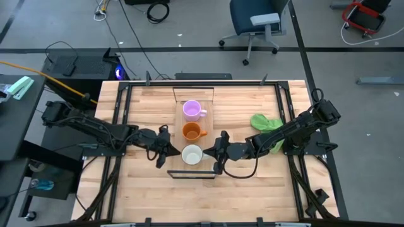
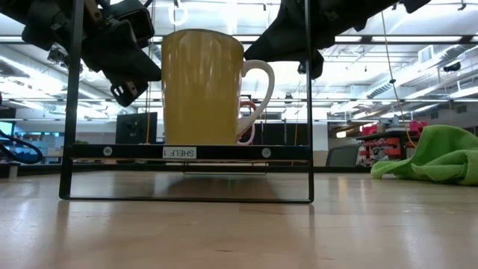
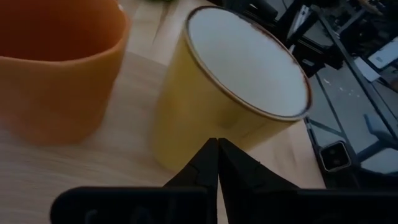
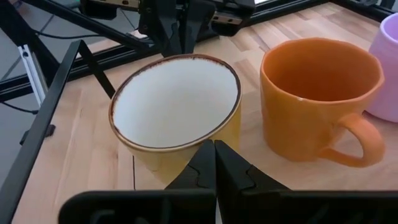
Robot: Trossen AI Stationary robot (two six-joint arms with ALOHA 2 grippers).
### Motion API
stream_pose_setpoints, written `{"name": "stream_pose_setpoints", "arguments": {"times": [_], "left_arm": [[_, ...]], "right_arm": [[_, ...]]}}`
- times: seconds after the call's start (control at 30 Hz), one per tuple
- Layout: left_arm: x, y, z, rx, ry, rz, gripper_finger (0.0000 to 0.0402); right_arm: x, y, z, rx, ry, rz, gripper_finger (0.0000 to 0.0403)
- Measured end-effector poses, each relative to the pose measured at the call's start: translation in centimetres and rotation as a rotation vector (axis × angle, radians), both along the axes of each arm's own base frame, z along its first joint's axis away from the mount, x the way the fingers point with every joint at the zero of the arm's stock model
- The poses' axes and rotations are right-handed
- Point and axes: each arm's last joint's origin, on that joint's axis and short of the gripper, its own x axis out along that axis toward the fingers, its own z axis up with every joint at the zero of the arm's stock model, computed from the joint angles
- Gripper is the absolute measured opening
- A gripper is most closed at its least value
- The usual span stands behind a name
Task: Stack small to large cups/mugs on shelf
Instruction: Put the yellow mug on the shelf
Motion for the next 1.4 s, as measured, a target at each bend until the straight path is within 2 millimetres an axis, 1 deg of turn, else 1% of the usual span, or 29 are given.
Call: {"name": "stream_pose_setpoints", "arguments": {"times": [0.3, 0.6, 0.77, 0.9, 1.1, 1.27, 1.4], "left_arm": [[-0.1, -0.2, 0.0, -0.013, 0.003, -0.032, 0.0010], [-0.1, -0.6, 0.0, -0.014, -0.003, -0.050, 0.0021], [-0.1, -0.6, 0.0, -0.013, -0.001, -0.050, 0.0012], [-0.1, -0.4, -0.1, -0.010, 0.010, -0.042, 0.0010], [-0.2, -0.4, -0.2, -0.006, 0.021, -0.040, 0.0021], [-0.2, -0.4, -0.2, 0.018, 0.023, -0.051, 0.0014], [-0.3, -0.4, -0.3, 0.020, 0.032, -0.051, 0.0009]], "right_arm": [[0.2, -0.5, 0.0, 0.012, 0.004, 0.019, 0.0000], [0.4, -0.9, 0.0, 0.014, 0.003, 0.038, 0.0000], [0.5, -1.2, 0.1, 0.001, 0.005, 0.033, 0.0000], [0.5, -1.2, 0.0, 0.001, 0.005, 0.035, 0.0000], [0.5, -1.2, 0.0, 0.001, 0.005, 0.035, 0.0000], [0.4, -1.4, 0.1, -0.036, 0.005, -0.020, 0.0000], [0.1, -0.8, 0.0, -0.046, 0.018, -0.022, 0.0000]]}}
